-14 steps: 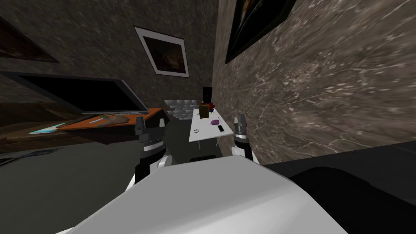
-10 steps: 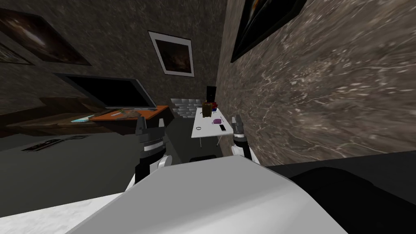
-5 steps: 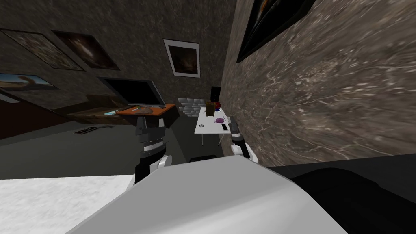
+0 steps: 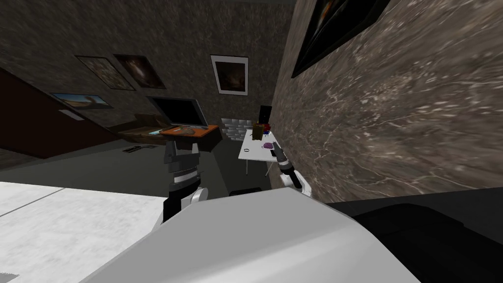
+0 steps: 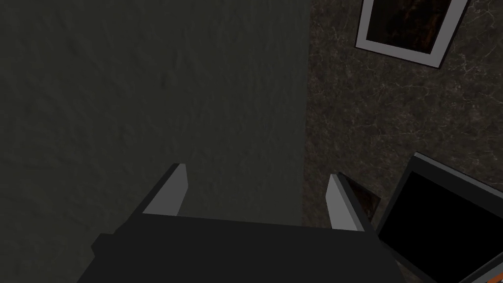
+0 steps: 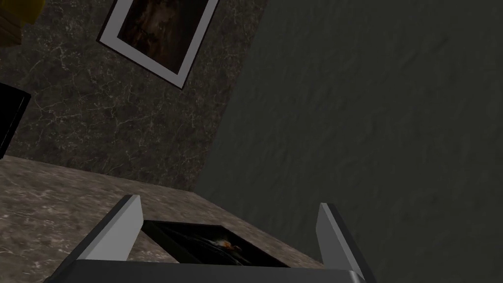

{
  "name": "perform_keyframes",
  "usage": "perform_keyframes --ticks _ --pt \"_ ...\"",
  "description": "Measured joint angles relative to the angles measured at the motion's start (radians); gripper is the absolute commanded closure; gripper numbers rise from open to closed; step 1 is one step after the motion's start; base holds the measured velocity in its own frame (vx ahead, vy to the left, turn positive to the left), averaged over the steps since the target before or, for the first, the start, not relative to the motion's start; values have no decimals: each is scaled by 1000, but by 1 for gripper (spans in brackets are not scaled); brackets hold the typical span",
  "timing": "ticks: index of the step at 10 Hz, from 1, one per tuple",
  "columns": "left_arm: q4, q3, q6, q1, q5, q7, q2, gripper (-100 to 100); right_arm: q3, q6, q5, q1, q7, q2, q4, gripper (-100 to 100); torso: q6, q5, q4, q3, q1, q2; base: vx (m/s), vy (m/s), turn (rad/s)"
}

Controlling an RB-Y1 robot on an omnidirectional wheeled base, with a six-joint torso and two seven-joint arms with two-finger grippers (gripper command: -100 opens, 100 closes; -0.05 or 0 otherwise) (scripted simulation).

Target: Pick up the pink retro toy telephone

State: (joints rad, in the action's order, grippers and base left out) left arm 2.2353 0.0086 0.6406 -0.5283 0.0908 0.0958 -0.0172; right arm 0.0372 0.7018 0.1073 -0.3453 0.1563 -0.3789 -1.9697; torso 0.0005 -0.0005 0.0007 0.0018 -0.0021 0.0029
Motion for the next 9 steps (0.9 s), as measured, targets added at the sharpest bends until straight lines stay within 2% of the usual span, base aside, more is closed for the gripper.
perform_keyframes --ticks 9 --pt "0 0 0 0 0 0 0 0 69 82 126 97 -23 -229 185 -100 -1 0 0 -1 0 -1 -47 -4 180"
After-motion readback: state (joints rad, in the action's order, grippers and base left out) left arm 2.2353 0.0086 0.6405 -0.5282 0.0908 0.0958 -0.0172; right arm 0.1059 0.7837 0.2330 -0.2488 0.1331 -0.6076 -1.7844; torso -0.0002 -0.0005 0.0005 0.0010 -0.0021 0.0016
